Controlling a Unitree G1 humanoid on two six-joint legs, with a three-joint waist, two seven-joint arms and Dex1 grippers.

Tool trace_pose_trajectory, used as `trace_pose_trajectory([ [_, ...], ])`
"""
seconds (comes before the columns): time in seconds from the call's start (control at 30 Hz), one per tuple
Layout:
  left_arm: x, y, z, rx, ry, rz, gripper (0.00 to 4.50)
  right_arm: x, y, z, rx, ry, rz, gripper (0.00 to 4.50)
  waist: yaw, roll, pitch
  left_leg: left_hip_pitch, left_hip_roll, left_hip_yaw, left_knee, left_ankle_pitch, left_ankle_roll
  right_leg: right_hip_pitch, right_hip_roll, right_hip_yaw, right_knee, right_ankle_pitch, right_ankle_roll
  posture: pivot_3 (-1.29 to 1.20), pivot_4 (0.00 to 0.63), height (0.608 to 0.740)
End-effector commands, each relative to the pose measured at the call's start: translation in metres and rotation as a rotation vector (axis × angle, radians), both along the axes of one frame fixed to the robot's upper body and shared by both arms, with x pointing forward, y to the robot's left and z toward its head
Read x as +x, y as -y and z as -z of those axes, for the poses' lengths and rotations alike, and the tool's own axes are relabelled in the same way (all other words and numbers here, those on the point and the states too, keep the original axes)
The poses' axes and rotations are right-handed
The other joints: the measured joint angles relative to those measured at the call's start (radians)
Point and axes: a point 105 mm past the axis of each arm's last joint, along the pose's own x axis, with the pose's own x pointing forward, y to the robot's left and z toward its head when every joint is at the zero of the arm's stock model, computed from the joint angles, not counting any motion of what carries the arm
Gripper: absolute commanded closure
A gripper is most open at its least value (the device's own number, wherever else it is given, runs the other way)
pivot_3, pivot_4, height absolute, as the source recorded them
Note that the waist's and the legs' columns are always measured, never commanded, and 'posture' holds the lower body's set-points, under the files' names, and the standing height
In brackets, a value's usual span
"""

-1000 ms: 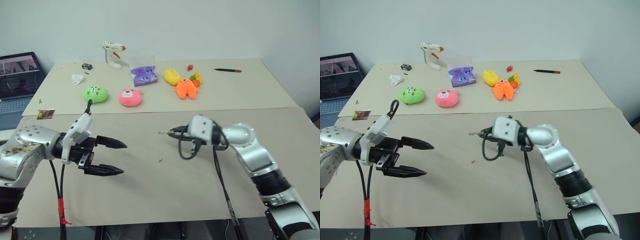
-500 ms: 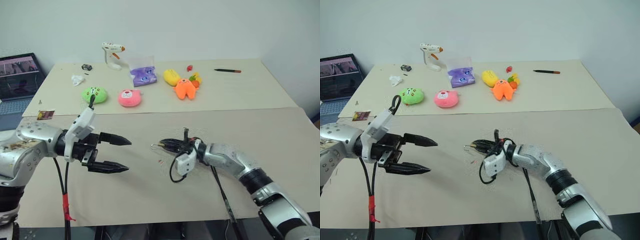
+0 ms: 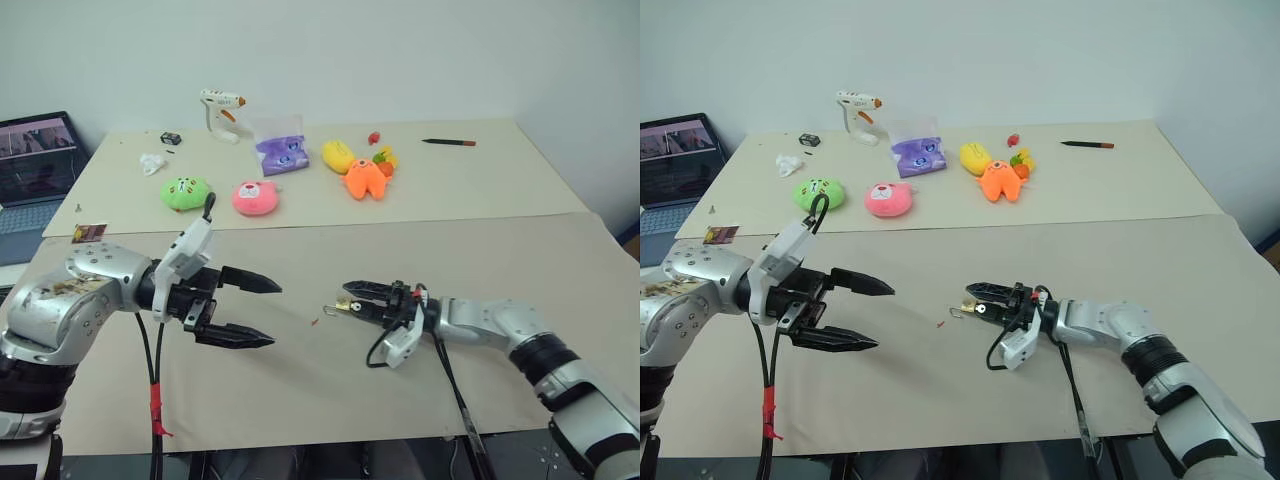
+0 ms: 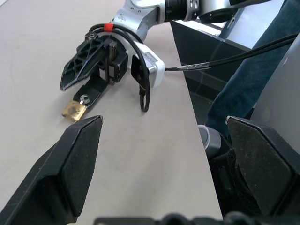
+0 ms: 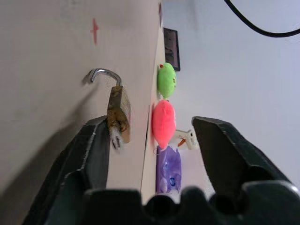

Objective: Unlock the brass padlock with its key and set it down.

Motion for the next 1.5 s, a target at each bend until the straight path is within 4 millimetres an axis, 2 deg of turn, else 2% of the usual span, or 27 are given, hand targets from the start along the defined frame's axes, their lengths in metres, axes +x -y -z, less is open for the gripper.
trace_pose_trajectory([
  [0.03, 0.002, 0.005, -0.004, -0.015, 0.037, 0.022, 0.00, -0.002, 0.033, 0.016, -0.140, -0.031, 0.038, 0.02, 0.000, 0.000, 0.000, 0.000, 0.000, 0.000, 0.000, 0.000, 0.000, 0.000, 0.002, 0.000, -0.001, 0.000, 0.000, 0.00, 0.150, 0.740],
  [0.23, 0.002, 0.011, 0.000, -0.036, 0.030, 0.037, 0.00, 0.001, 0.086, 0.017, -0.249, -0.043, 0.134, 0.02, 0.003, -0.001, 0.000, 0.002, 0.002, 0.000, 0.000, 0.000, 0.000, 0.005, 0.006, 0.005, -0.002, 0.000, 0.000, 0.00, 0.150, 0.740],
  [0.4, 0.003, 0.014, 0.002, -0.046, 0.030, 0.044, 0.00, 0.002, 0.116, 0.019, -0.335, -0.046, 0.196, 0.02, 0.001, -0.002, 0.000, 0.004, 0.002, 0.001, 0.000, -0.001, -0.002, 0.009, 0.006, 0.006, -0.004, 0.000, 0.000, 0.00, 0.150, 0.740],
  [0.47, 0.004, 0.014, 0.003, -0.048, 0.045, 0.040, 0.00, 0.007, 0.125, 0.015, -0.339, -0.076, 0.244, 0.02, 0.001, -0.003, 0.000, 0.008, 0.003, 0.001, 0.000, -0.002, -0.003, 0.013, 0.006, 0.008, -0.004, 0.000, 0.001, 0.00, 0.150, 0.740],
  [0.5, 0.008, 0.014, 0.003, -0.051, 0.058, 0.020, 0.00, 0.014, 0.131, 0.006, -0.324, -0.091, 0.294, 0.02, 0.002, -0.003, 0.000, 0.009, 0.003, 0.001, 0.000, -0.002, -0.003, 0.015, 0.006, 0.008, -0.005, 0.000, 0.001, 0.00, 0.150, 0.740],
  [0.53, 0.012, 0.014, 0.003, -0.055, 0.078, -0.001, 0.00, 0.021, 0.137, 0.000, -0.309, -0.132, 0.355, 0.02, 0.003, -0.003, 0.000, 0.009, 0.003, 0.001, 0.000, -0.002, -0.003, 0.016, 0.006, 0.008, -0.006, 0.000, 0.001, 0.00, 0.150, 0.740],
  [0.6, 0.021, 0.013, 0.003, -0.059, 0.124, -0.049, 0.00, 0.029, 0.149, 0.000, -0.305, -0.264, 0.475, 0.02, 0.002, -0.003, 0.001, 0.010, 0.003, 0.001, 0.000, -0.003, -0.002, 0.019, 0.007, 0.007, -0.010, 0.001, 0.003, 0.00, 0.150, 0.740],
  [0.63, 0.024, 0.010, 0.007, -0.039, 0.099, -0.077, 0.00, 0.046, 0.151, -0.005, -0.174, -0.379, 0.631, 0.02, 0.001, -0.005, 0.002, 0.013, 0.004, 0.000, 0.000, -0.003, -0.001, 0.023, 0.007, 0.007, -0.014, 0.002, 0.004, 0.00, 0.150, 0.740],
  [0.67, 0.027, 0.008, 0.010, -0.023, 0.077, -0.095, 0.00, 0.052, 0.153, -0.007, -0.054, -0.511, 0.711, 0.02, -0.002, -0.009, 0.002, 0.018, 0.005, 0.000, -0.001, -0.004, 0.001, 0.029, 0.007, 0.007, -0.017, 0.002, 0.004, 0.00, 0.150, 0.740],
  [0.7, 0.032, 0.005, 0.012, -0.002, 0.106, -0.129, 0.00, 0.067, 0.163, -0.023, 0.180, -0.777, 0.869, 0.02, -0.010, -0.013, 0.002, 0.020, 0.007, -0.001, -0.002, -0.004, 0.001, 0.033, 0.008, 0.007, -0.018, 0.002, 0.004, 0.00, 0.150, 0.740],
  [0.73, 0.037, 0.002, 0.012, 0.009, 0.139, -0.162, 0.00, 0.058, 0.153, -0.037, 0.355, -1.089, 0.792, 0.02, -0.017, -0.013, 0.002, 0.021, 0.015, -0.001, 0.001, -0.004, 0.008, 0.040, 0.008, 0.007, -0.025, 0.003, 0.004, 0.00, 0.150, 0.740],
  [0.8, 0.041, 0.000, 0.007, 0.004, 0.196, -0.195, 0.00, 0.023, 0.118, -0.083, 0.503, -1.536, 0.474, 0.02, -0.015, -0.004, 0.007, 0.019, 0.021, -0.001, 0.004, -0.010, 0.014, 0.044, 0.013, 0.006, -0.033, 0.009, 0.001, 0.00, 0.150, 0.740],
  [0.87, 0.041, 0.000, 0.005, 0.002, 0.218, -0.210, 0.00, -0.004, 0.101, -0.109, 0.483, -1.692, 0.329, 0.02, -0.008, 0.008, 0.006, 0.011, 0.020, 0.000, 0.004, -0.014, 0.017, 0.030, 0.012, 0.007, -0.030, 0.010, 0.001, 0.00, 0.150, 0.740],
  [0.93, 0.041, 0.000, 0.003, -0.012, 0.247, -0.226, 0.00, -0.032, 0.084, -0.134, 0.404, -1.741, 0.204, 0.02, -0.010, 0.009, 0.006, -0.002, 0.020, 0.001, 0.003, -0.011, 0.010, 0.013, 0.012, 0.006, -0.026, 0.010, -0.001, 0.00, 0.150, 0.740],
  [1.0, 0.040, 0.000, 0.003, -0.009, 0.260, -0.228, 0.00, -0.053, 0.070, -0.150, 0.337, -1.763, 0.129, 0.02, -0.010, 0.009, 0.006, -0.006, 0.022, 0.001, 0.003, -0.013, 0.007, 0.006, 0.013, 0.003, -0.022, 0.009, -0.003, 0.00, 0.150, 0.740],
  [1.07, 0.035, 0.000, 0.002, -0.010, 0.244, -0.222, 0.00, -0.068, 0.061, -0.155, 0.269, -1.763, 0.100, 0.02, -0.008, 0.009, 0.006, -0.014, 0.023, 0.001, 0.003, -0.014, 0.006, -0.005, 0.013, 0.000, -0.017, 0.009, -0.003, 0.00, 0.150, 0.740],
  [1.13, 0.032, 0.001, 0.000, -0.020, 0.231, -0.221, 0.00, -0.075, 0.055, -0.157, 0.245, -1.767, 0.088, 0.02, -0.003, 0.009, 0.006, -0.017, 0.023, 0.001, 0.004, -0.014, 0.006, -0.007, 0.012, -0.001, -0.015, 0.009, -0.003, 0.00, 0.150, 0.740],
  [1.2, 0.031, 0.001, -0.002, -0.026, 0.230, -0.225, 0.00, -0.082, 0.048, -0.149, 0.186, -1.748, 0.111, 0.02, 0.004, 0.008, 0.006, -0.019, 0.021, 0.004, 0.006, -0.014, 0.007, -0.007, 0.009, -0.002, -0.017, 0.009, -0.003, 0.00, 0.150, 0.740],
  [1.33, 0.028, -0.004, -0.006, -0.015, 0.199, -0.228, 0.00, -0.068, 0.051, -0.126, 0.224, -1.732, 0.237, 0.02, 0.015, 0.008, 0.006, -0.018, 0.020, 0.007, 0.010, -0.017, 0.011, -0.005, 0.007, -0.001, -0.019, 0.010, -0.002, 0.00, 0.150, 0.740],
  [1.5, 0.033, -0.009, -0.011, -0.007, 0.226, -0.277, 0.00, -0.044, 0.062, -0.124, 0.333, -1.571, 0.300, 0.02, 0.017, 0.008, 0.006, -0.018, 0.020, 0.008, 0.012, -0.016, 0.010, -0.005, 0.007, -0.001, -0.017, 0.010, -0.002, 0.00, 0.150, 0.740],
])
